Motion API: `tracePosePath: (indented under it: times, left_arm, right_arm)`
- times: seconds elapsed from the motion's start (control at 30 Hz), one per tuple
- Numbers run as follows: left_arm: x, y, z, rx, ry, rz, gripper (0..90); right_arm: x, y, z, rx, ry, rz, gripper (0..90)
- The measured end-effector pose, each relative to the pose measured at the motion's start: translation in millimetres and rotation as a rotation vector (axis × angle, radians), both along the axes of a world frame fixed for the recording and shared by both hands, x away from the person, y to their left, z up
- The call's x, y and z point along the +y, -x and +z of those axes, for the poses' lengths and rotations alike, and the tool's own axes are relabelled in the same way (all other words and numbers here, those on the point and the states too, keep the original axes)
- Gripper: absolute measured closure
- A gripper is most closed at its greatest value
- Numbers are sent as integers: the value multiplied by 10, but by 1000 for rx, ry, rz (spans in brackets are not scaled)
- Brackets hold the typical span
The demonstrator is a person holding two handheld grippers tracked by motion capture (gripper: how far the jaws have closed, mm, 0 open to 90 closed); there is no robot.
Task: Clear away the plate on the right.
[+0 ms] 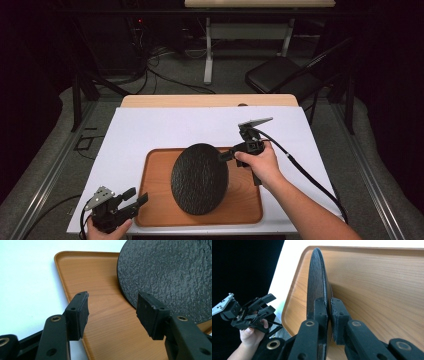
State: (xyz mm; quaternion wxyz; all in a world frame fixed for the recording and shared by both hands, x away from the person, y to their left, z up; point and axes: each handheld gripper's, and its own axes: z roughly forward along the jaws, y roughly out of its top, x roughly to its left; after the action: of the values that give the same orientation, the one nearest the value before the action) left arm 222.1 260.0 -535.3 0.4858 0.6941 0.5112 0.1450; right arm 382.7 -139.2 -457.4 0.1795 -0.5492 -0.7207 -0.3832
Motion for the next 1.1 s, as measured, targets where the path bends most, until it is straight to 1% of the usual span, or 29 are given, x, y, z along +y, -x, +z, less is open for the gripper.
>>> tracePosePath:
  times: [0.13,0.2,0.33,0.53,0.77,0.83,0.93,1.03,1.1]
  left_arm:
    - [1,0,-2,-2,3,1,433]
    - [2,-2,-3,0,4,1,433]
    - [2,-2,-3,0,6,0,433]
    - [6,-4,-4,5,6,-1,432]
    - [6,-7,-6,5,5,0,432]
    - [5,-7,-6,5,4,-1,432]
    - [3,-6,-7,3,5,0,432]
    - [5,-6,-7,6,5,-2,432]
    - [6,-6,-7,6,5,-1,432]
  right_arm:
    - [-2,10,-3,-9,19,-1,846]
    - [1,19,-3,-12,17,-8,846]
    - [-1,24,-5,-20,24,-6,848]
    - [4,44,-4,-30,41,-5,853]
    - [8,51,-15,-40,50,-3,858]
    - [9,53,-20,-45,60,-2,863]
    - [1,50,-41,-45,82,-1,871]
    - [-9,42,-70,-47,83,-3,874]
    - [-20,36,-88,-38,78,-6,875]
